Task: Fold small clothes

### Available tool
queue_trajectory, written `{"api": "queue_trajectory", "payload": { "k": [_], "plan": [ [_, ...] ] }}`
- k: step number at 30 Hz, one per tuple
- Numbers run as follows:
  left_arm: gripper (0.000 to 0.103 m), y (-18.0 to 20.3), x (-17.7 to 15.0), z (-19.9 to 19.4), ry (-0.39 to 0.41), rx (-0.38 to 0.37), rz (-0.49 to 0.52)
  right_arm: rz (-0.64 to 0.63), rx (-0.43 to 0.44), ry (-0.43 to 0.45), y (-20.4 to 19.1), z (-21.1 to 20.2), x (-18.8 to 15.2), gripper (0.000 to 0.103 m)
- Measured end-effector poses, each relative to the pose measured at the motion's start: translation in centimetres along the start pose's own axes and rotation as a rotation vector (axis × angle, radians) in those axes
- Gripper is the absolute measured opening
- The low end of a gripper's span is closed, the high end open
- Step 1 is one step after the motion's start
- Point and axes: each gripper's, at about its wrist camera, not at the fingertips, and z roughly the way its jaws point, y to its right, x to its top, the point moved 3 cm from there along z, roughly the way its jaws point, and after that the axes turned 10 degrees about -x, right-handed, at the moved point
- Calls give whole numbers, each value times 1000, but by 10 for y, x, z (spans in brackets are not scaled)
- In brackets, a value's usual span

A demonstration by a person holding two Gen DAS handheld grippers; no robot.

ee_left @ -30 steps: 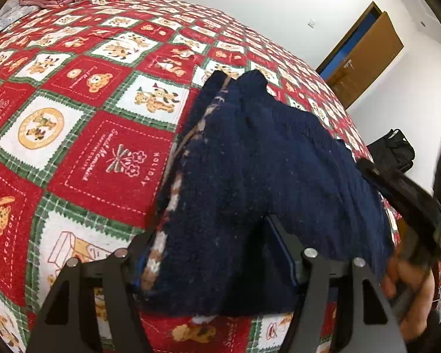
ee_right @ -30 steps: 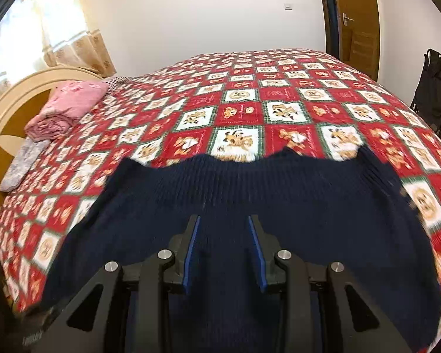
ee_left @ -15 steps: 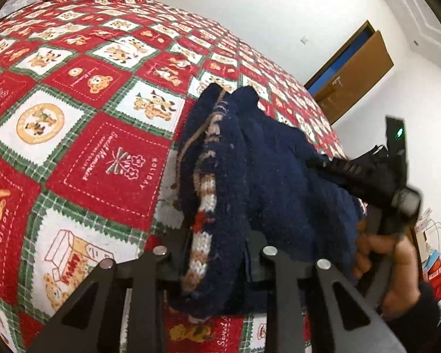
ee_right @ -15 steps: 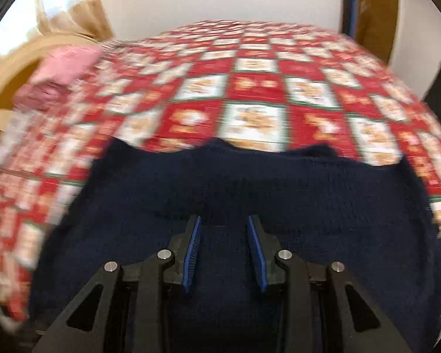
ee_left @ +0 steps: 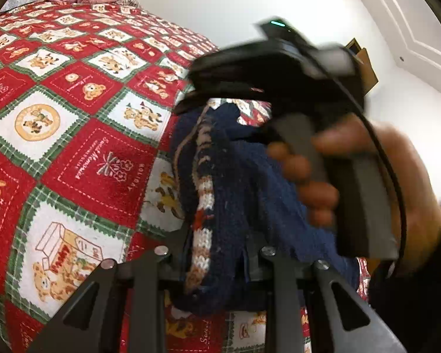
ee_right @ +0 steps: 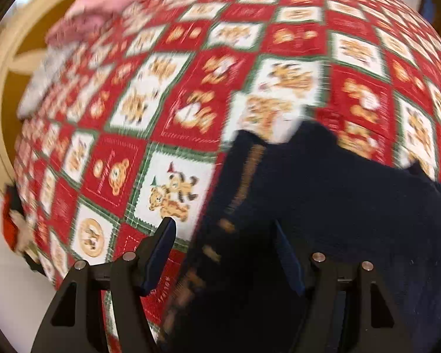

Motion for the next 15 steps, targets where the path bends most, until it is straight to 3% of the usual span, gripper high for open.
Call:
{"api": "queue_trajectory", "payload": {
  "k": [4, 8, 9, 10, 11, 13, 15],
  "plan": [
    [27, 3, -2, -6, 35, -29, 3, -173, -160, -26, -25, 14, -1, 83],
    [26, 8, -3, -9, 42, -22, 37, -315, -244, 4, -35, 16, -15, 80],
    [26, 8, -3, -9, 41, -24, 31, -322, -255, 16, -33, 13, -17, 67],
    [26, 8, -3, -9, 41, -23, 27, -316, -287, 31, -27, 9, -17, 41],
    [26, 10, -3, -10, 41, -23, 30, -289, -288, 43, -18, 4, -16, 34],
    [25, 15, -1, -11, 43, -28, 39, -204, -179, 35, 3, -6, -15, 19],
    [24, 25, 1, -13, 48, -38, 63, -136, -89, 37, 21, -14, -17, 17]
  ]
}}
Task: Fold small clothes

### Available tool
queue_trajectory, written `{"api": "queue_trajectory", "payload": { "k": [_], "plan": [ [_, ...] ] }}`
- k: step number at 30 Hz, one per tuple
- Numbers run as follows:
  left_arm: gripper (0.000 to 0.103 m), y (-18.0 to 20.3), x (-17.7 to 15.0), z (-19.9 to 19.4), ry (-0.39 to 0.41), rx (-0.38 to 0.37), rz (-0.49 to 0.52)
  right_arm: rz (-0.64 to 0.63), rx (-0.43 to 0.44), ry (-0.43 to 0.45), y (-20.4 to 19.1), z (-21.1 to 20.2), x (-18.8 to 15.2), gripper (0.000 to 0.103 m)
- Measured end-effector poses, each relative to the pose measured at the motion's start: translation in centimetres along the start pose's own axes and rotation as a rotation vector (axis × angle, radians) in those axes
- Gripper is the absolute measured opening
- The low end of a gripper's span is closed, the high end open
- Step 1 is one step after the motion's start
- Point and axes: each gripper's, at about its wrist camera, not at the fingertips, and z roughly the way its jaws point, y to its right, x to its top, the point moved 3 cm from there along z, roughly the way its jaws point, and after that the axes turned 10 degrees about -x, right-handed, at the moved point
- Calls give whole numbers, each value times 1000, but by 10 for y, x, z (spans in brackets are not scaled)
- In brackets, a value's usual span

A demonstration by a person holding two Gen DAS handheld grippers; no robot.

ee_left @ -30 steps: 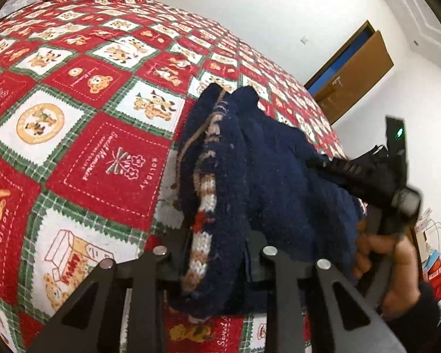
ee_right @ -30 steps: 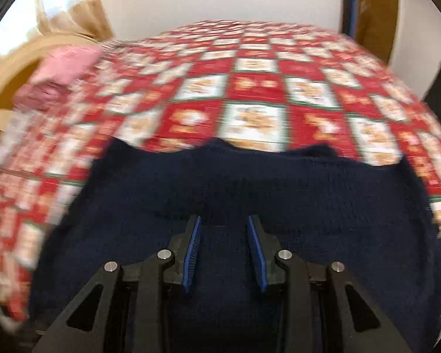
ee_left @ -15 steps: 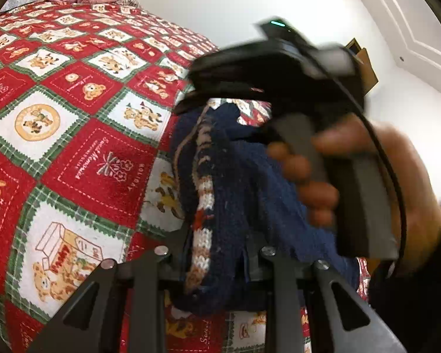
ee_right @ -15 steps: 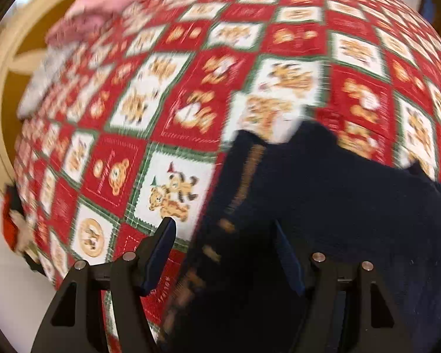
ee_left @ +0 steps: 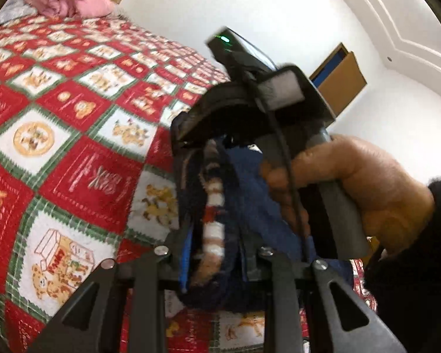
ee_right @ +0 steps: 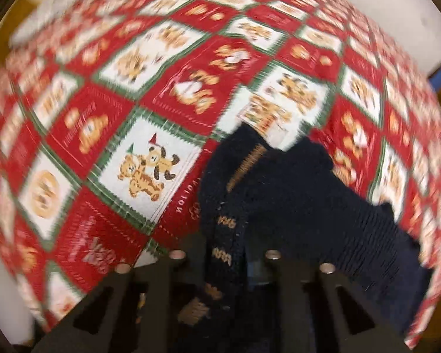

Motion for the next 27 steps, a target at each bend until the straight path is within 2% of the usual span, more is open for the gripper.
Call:
{"api": "queue_trajectory", "payload": {
  "k": [2, 5, 7, 10, 14, 21, 27],
  "plan": [
    [24, 13, 4, -1, 1, -14, 31, 92, 104, 29, 17, -11, -2, 16],
    [24, 31, 6, 3, -10, -32, 83, 210, 254, 118, 47, -34, -14, 15],
    [24, 46, 5, 7, -23, -52, 114, 262, 316, 178, 66, -51, -25, 15],
    [24, 69, 1, 14, -46, -90, 163, 317, 363, 237, 99, -70, -40, 15],
    [24, 110, -10, 32, -96, -155, 236, 397, 390, 284, 152, -87, -70, 14],
    [24, 179, -35, 77, -194, -256, 337, 531, 371, 336, 252, -93, -134, 14],
    [24, 215, -60, 125, -282, -287, 397, 570, 344, 339, 305, -80, -170, 14]
  ]
}}
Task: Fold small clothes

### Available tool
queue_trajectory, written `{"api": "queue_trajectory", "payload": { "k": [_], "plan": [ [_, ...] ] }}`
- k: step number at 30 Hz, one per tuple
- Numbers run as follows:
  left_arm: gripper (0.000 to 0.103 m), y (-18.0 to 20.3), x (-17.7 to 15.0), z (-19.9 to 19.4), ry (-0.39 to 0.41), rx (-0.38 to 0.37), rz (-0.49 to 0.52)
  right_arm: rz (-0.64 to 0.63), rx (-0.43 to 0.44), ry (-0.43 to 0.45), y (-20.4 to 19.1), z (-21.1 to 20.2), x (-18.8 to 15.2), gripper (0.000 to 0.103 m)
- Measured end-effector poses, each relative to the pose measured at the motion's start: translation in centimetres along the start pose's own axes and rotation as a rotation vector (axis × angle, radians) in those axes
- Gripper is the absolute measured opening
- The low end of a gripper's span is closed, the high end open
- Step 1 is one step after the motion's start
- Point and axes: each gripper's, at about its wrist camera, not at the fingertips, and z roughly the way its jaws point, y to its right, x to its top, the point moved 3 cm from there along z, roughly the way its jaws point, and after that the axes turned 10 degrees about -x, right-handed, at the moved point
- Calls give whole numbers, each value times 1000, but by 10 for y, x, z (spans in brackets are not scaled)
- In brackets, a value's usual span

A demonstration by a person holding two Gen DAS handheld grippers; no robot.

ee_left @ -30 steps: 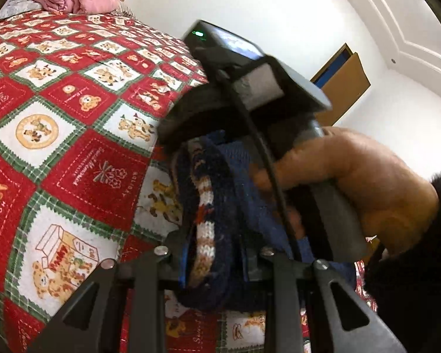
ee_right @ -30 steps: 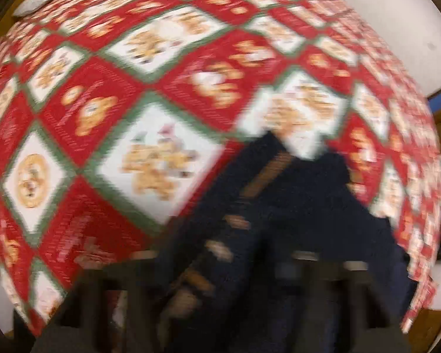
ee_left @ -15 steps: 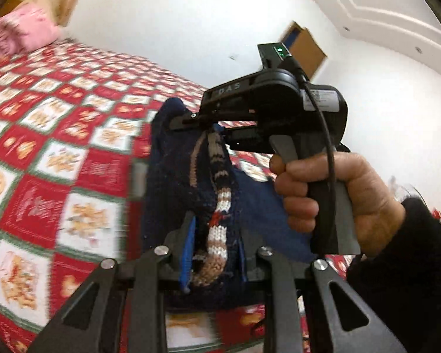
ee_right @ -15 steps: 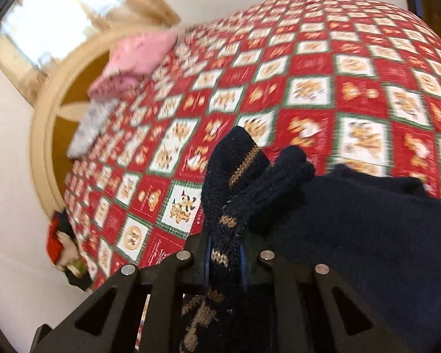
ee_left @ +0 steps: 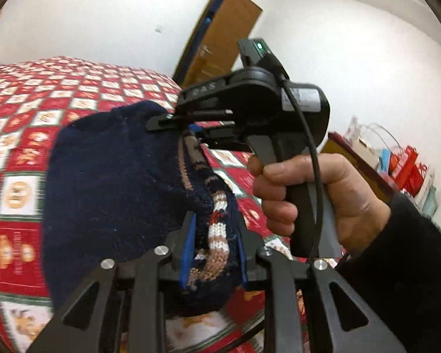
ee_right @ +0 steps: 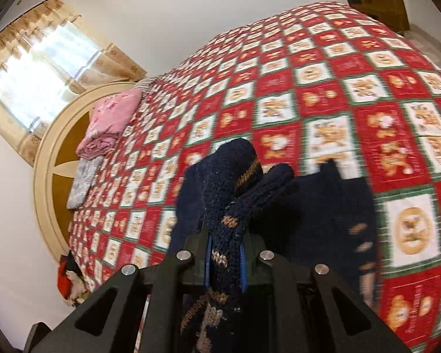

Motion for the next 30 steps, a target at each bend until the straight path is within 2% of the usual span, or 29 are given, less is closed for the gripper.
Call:
{"api": "queue_trajectory", "payload": {
  "k": [8, 17, 21, 22, 25, 26, 27, 30],
  "plan": [
    [24, 14, -5, 39, -69, -15, 24, 38, -22, -3, 60, -5, -4, 14],
    [25, 19, -27, 66, -141, 40, 37, 37, -76, -46, 94, 38, -22, 14],
    [25, 25, -31, 67, -160, 63, 62, 81, -31, -14, 103, 39, -26, 15],
    [26, 27, -31, 67, -168, 68, 68, 100, -15, -8, 105, 37, -27, 19],
    [41, 31, -29, 54, -193, 52, 80, 160, 9, -11, 110, 23, -29, 24],
    [51, 33, -29, 45, -193, 38, 93, 186, 21, -5, 111, 12, -30, 24],
    [60, 34, -28, 34, -181, 35, 108, 206, 41, 14, 113, -1, -31, 24],
    [79, 35, -25, 0, -153, 8, 137, 227, 75, 139, 116, -64, -41, 24]
  ]
}}
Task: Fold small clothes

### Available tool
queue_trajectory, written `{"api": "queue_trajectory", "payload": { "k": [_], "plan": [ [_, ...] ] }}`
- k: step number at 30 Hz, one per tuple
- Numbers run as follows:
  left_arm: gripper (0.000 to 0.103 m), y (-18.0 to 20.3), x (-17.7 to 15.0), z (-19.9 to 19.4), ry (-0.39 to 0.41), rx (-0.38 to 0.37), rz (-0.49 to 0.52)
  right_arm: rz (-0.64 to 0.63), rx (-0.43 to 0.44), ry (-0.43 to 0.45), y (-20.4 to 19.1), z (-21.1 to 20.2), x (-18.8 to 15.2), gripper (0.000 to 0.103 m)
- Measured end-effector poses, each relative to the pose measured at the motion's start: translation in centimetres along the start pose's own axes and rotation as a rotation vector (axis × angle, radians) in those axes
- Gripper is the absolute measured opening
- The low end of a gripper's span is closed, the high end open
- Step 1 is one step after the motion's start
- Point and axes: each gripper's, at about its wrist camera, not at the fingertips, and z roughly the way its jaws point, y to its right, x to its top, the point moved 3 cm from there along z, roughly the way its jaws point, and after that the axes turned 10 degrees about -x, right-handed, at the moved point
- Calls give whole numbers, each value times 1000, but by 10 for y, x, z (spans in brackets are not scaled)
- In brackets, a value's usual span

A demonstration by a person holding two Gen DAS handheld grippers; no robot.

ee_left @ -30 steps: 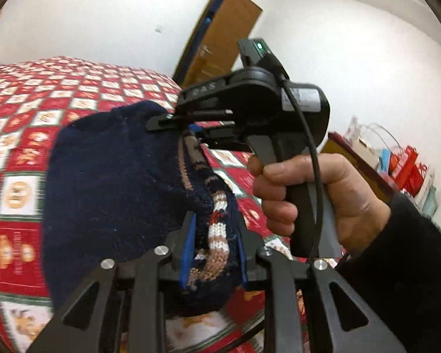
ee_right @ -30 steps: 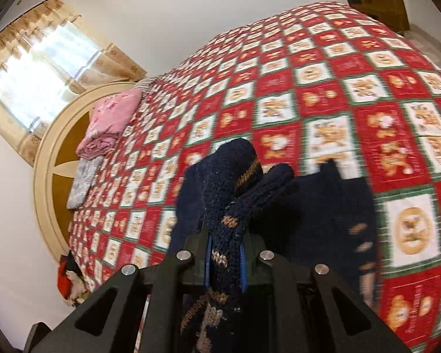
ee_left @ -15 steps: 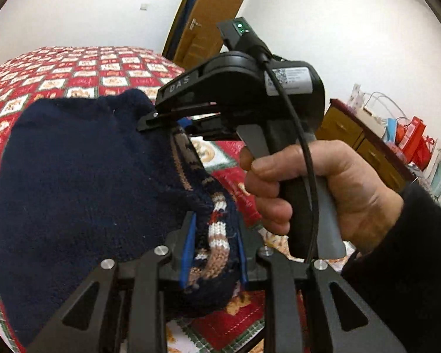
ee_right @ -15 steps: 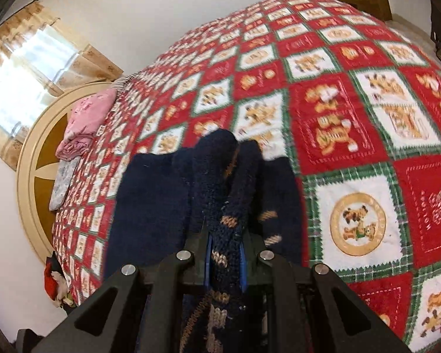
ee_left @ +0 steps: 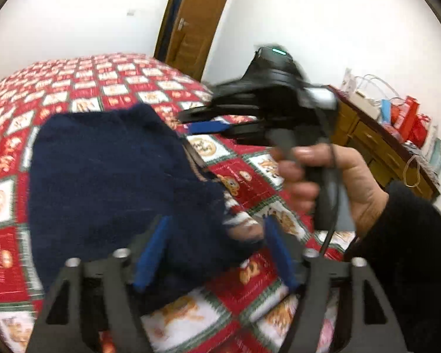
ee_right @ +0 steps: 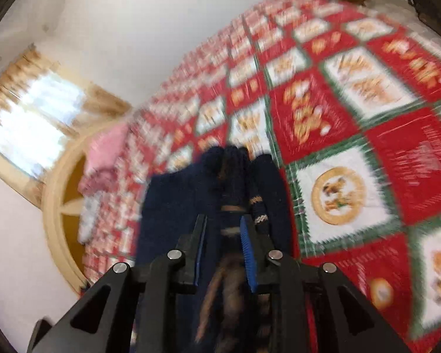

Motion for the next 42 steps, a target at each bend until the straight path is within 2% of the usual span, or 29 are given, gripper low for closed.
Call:
{"api": "queue_trajectory", "payload": {
  "k": [3, 5, 6, 7, 9, 13, 18, 20, 21, 23, 25, 29, 35, 40, 42],
  "plan": [
    [91, -11, -3, -43, 74, 7, -13, -35, -8, 98, -8, -60, -11, 24],
    [94, -24, -3, -59, 110, 35, -52, -103, -31, 133, -23, -93, -34, 25],
    [94, -33, -4, -66, 119, 69, -80, -130, -45, 130, -30, -99, -46, 33],
    [94, -41, -3, -67, 114, 103, -99, -154, -60, 119, -37, -100, -61, 48],
    [94, -56, -4, -66, 87, 174, -130, -198, -122, 85, -47, -91, -94, 58],
    [94, -72, -13, -54, 4, 273, -173, -283, -203, 60, -58, -62, -132, 58],
    [94, -72, -31, -38, -85, 352, -173, -390, -364, 120, -66, -32, -148, 58],
    [94, -71, -35, -33, -113, 395, -151, -436, -465, 104, -63, -14, -148, 49],
    [94, -70, -36, -31, -123, 409, -144, -446, -498, 90, -60, -9, -148, 32],
    [94, -70, -38, -31, -126, 419, -138, -444, -564, 70, -48, 0, -152, 28],
    [94, -69, -39, -30, -129, 432, -128, -409, -563, 74, -38, -1, -154, 24],
    [94, -70, -36, -28, -134, 461, -104, -271, -508, 66, -19, -3, -158, 23],
    [94, -80, -40, -24, -150, 459, -119, -267, -510, 73, -20, -6, -168, 23],
    [94, -81, -41, -29, -153, 446, -114, -171, -399, 30, -11, -16, -162, 25],
    [94, -81, -39, -35, -147, 427, -122, -138, -367, 47, -14, -31, -156, 25]
  ]
}}
